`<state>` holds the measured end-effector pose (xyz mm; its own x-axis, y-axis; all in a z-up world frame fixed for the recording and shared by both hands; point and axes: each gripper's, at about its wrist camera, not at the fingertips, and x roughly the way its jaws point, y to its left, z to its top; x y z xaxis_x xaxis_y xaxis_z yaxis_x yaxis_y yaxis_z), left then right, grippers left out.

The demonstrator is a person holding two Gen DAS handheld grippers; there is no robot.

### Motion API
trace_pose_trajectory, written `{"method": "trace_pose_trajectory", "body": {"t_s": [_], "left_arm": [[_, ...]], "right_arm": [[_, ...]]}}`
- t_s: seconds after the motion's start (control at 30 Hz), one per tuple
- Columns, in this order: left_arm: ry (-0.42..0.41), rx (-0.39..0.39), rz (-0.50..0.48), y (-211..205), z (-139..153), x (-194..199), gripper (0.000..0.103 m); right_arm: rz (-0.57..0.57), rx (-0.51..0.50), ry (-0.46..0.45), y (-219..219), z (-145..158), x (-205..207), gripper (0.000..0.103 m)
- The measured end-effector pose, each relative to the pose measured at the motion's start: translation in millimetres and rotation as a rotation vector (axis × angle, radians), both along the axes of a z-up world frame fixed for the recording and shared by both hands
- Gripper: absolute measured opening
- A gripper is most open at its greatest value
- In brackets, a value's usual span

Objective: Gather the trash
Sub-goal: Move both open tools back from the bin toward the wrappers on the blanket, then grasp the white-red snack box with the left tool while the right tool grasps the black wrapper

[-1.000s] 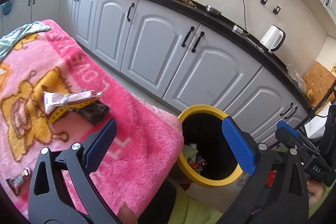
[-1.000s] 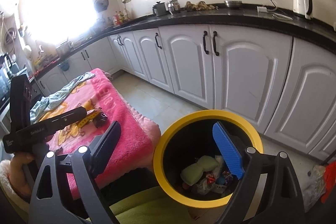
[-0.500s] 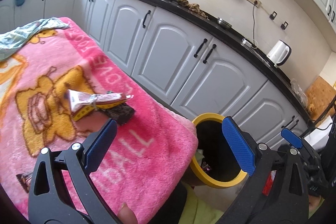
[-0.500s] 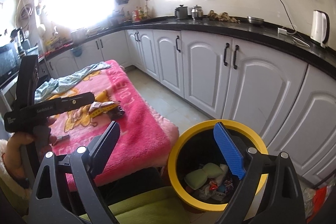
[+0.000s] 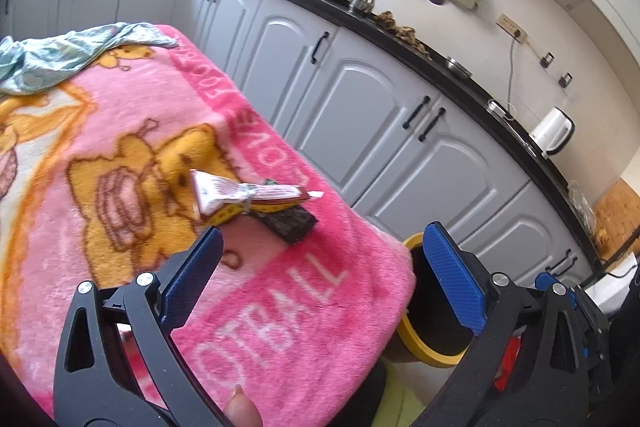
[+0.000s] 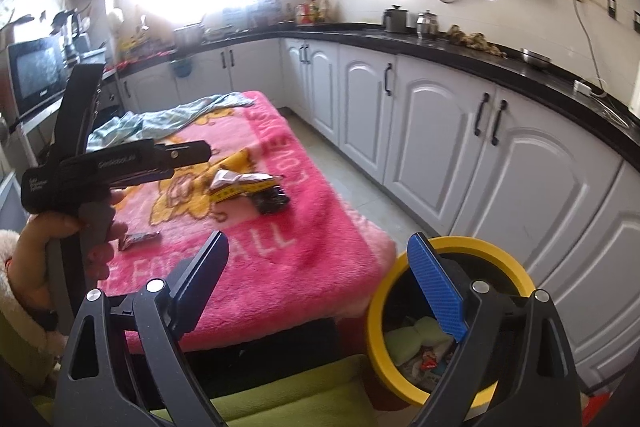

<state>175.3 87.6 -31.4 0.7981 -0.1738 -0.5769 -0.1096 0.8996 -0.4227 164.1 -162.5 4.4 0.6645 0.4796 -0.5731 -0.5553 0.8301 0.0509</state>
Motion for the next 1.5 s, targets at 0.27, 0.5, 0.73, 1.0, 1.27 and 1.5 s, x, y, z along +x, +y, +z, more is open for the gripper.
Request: {"method": "trace_pose_trajectory", "body": {"t_s": [0.27,0.5,0.73,1.0,1.27,1.5], "left_arm": [[0.018,-0.031,0.081,38,-10,-5,0.092],[0.05,-0.073,0.129,66,-26,-1,0.092],[0.086,-0.159,0.138,83,-44,15,0.092],[0.142,-0.285,0.112,92,-63,46,0.092],[0.237,-0.42,0.112,98,-92,82,0.083],[0.287,-0.37,0.135,97,-95,101,0.065]], "right_arm": [[0.056,-0.01,0.018,31,-8,3,0.088],[0.086,-0.032,0.036,55,-22,16,0.088],[0.108,-0.058,0.047,86,-41,41,0.088],[0.13,-0.08,0.064,117,-61,76,0.088],[0.121,-0.1,0.111,134,-82,106,0.088],[0.117,-0.091,0.157,139,-95,125,0.088]]}}
